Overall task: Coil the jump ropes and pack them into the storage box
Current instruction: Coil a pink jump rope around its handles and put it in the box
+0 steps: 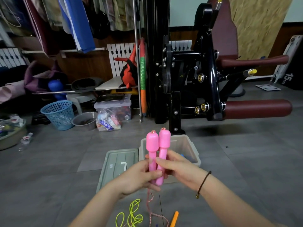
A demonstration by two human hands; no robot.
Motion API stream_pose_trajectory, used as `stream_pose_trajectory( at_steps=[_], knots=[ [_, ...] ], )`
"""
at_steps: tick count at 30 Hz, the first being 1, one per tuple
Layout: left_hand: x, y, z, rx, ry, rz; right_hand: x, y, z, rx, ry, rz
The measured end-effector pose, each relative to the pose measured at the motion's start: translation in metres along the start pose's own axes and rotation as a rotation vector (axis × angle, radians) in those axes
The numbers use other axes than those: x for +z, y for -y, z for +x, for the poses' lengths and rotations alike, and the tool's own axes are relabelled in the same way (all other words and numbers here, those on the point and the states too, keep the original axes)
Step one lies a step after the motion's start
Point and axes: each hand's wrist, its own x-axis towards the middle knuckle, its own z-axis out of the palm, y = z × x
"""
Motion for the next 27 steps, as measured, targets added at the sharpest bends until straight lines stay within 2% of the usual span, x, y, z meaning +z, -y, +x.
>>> stream_pose_trajectory(
  at_steps=[4, 6, 8, 12, 14, 16, 18, 20, 21, 23, 25, 26, 27],
  knots=[
    [-0.001, 0.002, -0.008, -0.158, 0.142, 0.045, -0.016, 0.006, 0.001, 0.046, 0.096, 0.410],
    [0.003, 0.004, -0.010, -0.230, 0.217, 0.045, -0.014, 0.007, 0.001, 0.047, 0.066, 0.497],
    [0.008, 0.004, -0.012, -0.292, 0.233, -0.012, -0.009, 0.007, 0.000, 0.046, -0.033, 0.487],
    [0.014, 0.005, -0.014, -0.308, 0.198, -0.091, 0.000, 0.009, -0.001, -0.016, -0.188, 0.465],
    [0.019, 0.005, -0.015, -0.254, 0.126, -0.125, 0.002, 0.010, -0.001, -0.052, -0.222, 0.471],
    [0.028, 0.005, -0.013, -0.186, 0.030, -0.275, 0.004, 0.013, -0.003, -0.073, -0.242, 0.478],
    [0.035, 0.005, -0.011, -0.149, -0.059, -0.401, 0.005, 0.019, -0.006, -0.055, -0.248, 0.452],
    [0.039, 0.003, -0.012, -0.103, -0.069, -0.414, -0.001, 0.025, -0.009, 0.018, -0.245, 0.409],
    [0.038, 0.002, -0.012, -0.080, -0.061, -0.413, -0.006, 0.027, -0.011, 0.065, -0.276, 0.342],
    [0.034, -0.001, -0.014, -0.053, -0.052, -0.432, -0.019, 0.024, -0.010, 0.117, -0.419, 0.048],
    [0.027, -0.005, -0.017, -0.045, -0.055, -0.469, -0.028, 0.017, -0.008, 0.037, -0.588, -0.173],
    [0.023, -0.006, -0.019, -0.050, -0.050, -0.487, -0.030, 0.014, -0.009, -0.025, -0.601, -0.193],
    [0.019, -0.007, -0.020, -0.055, -0.032, -0.492, -0.029, 0.010, -0.008, -0.069, -0.529, -0.224]
  ],
)
